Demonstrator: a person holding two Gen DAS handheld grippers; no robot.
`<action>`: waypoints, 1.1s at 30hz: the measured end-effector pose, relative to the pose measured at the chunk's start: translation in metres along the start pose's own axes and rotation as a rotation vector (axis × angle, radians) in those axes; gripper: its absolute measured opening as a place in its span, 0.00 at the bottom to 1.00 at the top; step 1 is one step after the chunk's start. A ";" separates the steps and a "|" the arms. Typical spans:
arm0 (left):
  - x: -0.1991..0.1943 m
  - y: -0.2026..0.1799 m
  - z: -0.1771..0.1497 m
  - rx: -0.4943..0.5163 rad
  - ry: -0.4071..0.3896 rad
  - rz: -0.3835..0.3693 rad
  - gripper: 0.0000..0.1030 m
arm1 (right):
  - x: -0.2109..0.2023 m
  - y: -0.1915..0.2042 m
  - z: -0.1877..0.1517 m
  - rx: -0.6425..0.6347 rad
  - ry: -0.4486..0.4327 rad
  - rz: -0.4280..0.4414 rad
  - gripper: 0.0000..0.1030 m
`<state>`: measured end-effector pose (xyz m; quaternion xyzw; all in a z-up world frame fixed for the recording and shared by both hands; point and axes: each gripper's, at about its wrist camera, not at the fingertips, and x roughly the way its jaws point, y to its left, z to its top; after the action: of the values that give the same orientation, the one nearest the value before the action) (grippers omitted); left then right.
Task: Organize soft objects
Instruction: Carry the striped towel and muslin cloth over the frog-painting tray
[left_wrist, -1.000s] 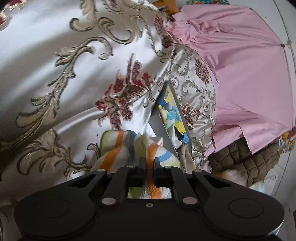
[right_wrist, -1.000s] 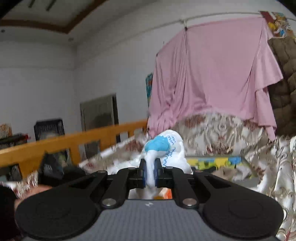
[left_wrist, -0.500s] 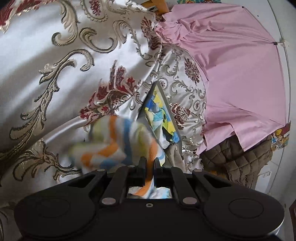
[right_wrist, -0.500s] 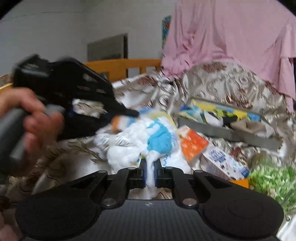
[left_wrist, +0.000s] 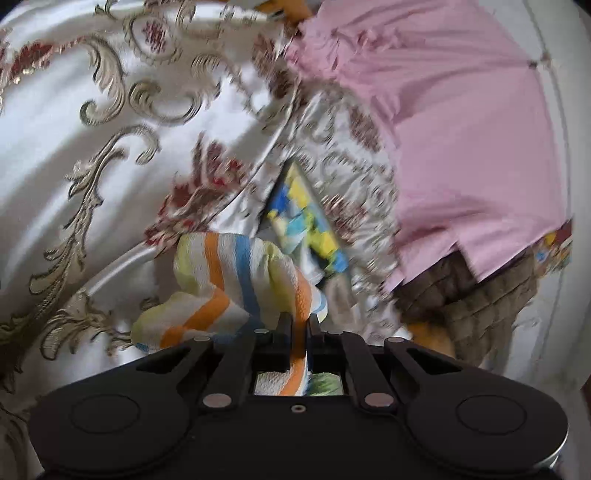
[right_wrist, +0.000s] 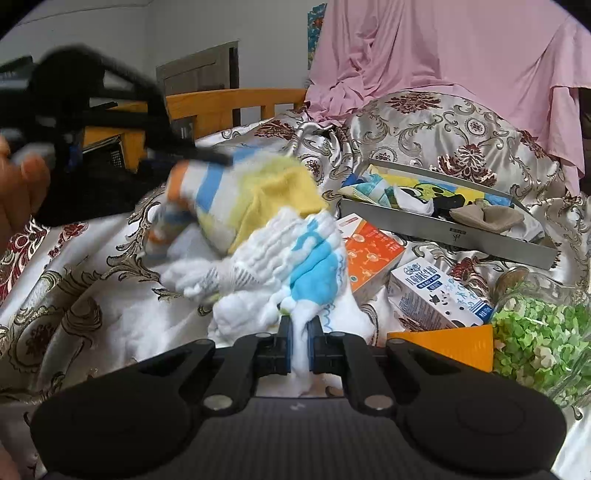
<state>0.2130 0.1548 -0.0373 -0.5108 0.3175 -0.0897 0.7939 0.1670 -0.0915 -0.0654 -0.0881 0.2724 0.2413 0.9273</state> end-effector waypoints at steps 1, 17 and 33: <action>0.004 0.003 -0.001 0.000 0.012 0.017 0.07 | -0.001 -0.002 0.000 0.003 0.001 -0.004 0.09; 0.022 -0.001 -0.014 0.179 0.141 0.159 0.26 | -0.034 -0.047 0.011 0.091 -0.069 -0.125 0.08; -0.008 -0.038 0.006 0.180 0.090 0.067 0.07 | -0.049 -0.073 0.017 0.155 -0.117 -0.145 0.08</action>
<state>0.2175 0.1453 0.0004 -0.4219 0.3604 -0.1141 0.8241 0.1749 -0.1693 -0.0214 -0.0213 0.2285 0.1565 0.9607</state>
